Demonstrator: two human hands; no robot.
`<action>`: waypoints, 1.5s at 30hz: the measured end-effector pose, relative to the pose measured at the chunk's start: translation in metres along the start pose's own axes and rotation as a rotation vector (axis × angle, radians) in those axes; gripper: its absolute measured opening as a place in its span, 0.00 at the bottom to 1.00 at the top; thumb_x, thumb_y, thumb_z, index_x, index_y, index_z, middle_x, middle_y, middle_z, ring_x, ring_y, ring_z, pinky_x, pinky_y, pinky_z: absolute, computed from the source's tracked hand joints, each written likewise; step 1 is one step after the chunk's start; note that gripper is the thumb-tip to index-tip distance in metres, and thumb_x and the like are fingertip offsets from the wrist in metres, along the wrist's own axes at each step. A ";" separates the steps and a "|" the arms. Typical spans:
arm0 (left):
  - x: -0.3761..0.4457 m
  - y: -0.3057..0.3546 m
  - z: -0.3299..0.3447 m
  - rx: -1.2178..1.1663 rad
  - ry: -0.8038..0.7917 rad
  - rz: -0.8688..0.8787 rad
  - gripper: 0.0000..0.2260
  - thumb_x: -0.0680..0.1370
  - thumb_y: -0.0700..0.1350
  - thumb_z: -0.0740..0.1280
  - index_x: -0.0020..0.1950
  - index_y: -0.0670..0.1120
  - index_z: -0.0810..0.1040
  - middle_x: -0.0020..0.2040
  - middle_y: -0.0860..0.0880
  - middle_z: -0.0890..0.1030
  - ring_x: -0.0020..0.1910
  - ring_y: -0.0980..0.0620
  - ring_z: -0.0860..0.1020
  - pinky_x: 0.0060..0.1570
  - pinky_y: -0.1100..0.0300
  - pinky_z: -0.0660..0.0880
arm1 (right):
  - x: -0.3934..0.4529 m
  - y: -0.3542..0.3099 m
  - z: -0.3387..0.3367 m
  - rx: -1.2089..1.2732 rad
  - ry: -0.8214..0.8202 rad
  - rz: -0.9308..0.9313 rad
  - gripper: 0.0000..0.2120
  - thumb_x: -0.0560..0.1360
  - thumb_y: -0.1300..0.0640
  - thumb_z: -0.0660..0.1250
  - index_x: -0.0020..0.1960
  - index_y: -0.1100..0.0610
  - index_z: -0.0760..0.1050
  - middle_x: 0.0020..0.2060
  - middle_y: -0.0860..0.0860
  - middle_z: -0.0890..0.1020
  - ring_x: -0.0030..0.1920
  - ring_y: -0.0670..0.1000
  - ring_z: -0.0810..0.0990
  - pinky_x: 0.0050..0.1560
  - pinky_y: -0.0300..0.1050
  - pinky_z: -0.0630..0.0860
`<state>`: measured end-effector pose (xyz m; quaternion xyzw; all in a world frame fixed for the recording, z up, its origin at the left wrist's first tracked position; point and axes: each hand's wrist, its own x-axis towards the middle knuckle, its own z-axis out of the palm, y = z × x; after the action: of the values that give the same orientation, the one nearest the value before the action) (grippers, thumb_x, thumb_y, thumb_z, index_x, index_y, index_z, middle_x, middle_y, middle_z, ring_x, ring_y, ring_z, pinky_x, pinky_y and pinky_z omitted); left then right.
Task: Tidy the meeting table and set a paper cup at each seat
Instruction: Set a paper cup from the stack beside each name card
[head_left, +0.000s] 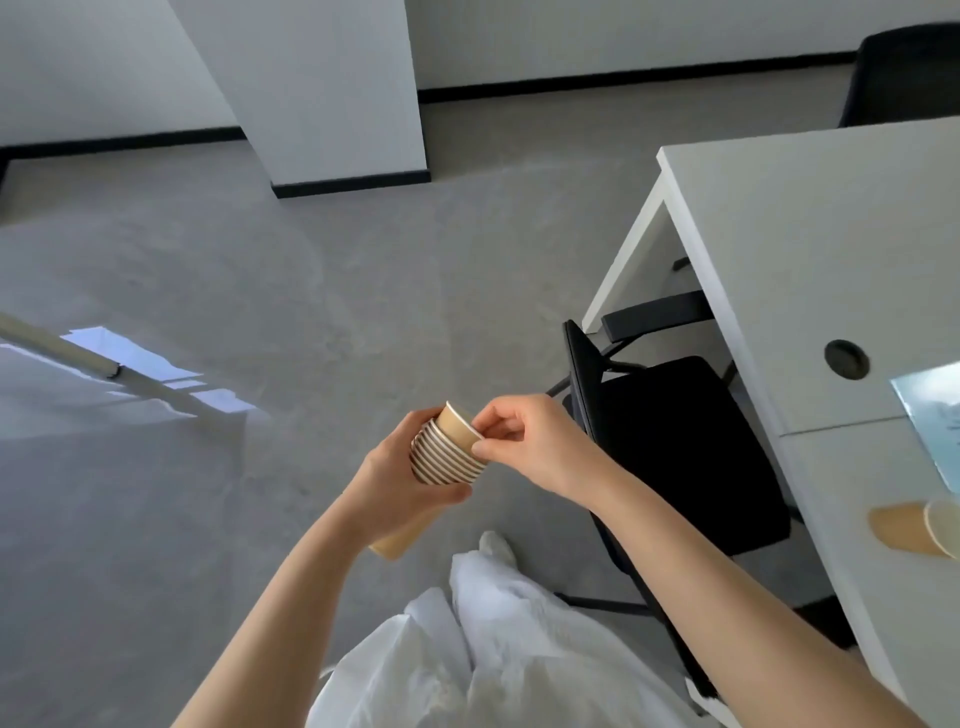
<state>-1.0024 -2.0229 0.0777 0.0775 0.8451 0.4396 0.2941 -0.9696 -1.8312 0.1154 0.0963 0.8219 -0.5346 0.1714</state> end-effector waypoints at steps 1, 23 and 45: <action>0.021 0.003 -0.007 0.002 -0.010 0.014 0.34 0.63 0.45 0.80 0.64 0.60 0.70 0.50 0.55 0.80 0.45 0.61 0.79 0.43 0.65 0.76 | 0.019 -0.002 -0.008 0.015 0.042 0.008 0.06 0.71 0.62 0.72 0.48 0.57 0.81 0.41 0.51 0.86 0.45 0.47 0.84 0.51 0.40 0.79; 0.373 0.158 -0.115 0.078 -0.067 0.122 0.33 0.64 0.45 0.81 0.65 0.59 0.71 0.53 0.51 0.78 0.51 0.52 0.78 0.45 0.62 0.75 | 0.294 -0.046 -0.214 0.170 0.495 0.126 0.04 0.73 0.64 0.69 0.47 0.58 0.79 0.42 0.52 0.84 0.39 0.45 0.81 0.46 0.38 0.77; 0.679 0.315 -0.154 0.201 -0.432 0.292 0.33 0.67 0.47 0.79 0.68 0.59 0.69 0.51 0.56 0.74 0.47 0.61 0.74 0.42 0.67 0.69 | 0.471 -0.067 -0.344 0.248 1.028 0.406 0.04 0.72 0.62 0.71 0.47 0.57 0.82 0.40 0.51 0.85 0.44 0.52 0.83 0.53 0.53 0.79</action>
<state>-1.6831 -1.6761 0.1022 0.3194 0.7821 0.3645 0.3917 -1.4889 -1.5566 0.1175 0.5199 0.6957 -0.4677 -0.1642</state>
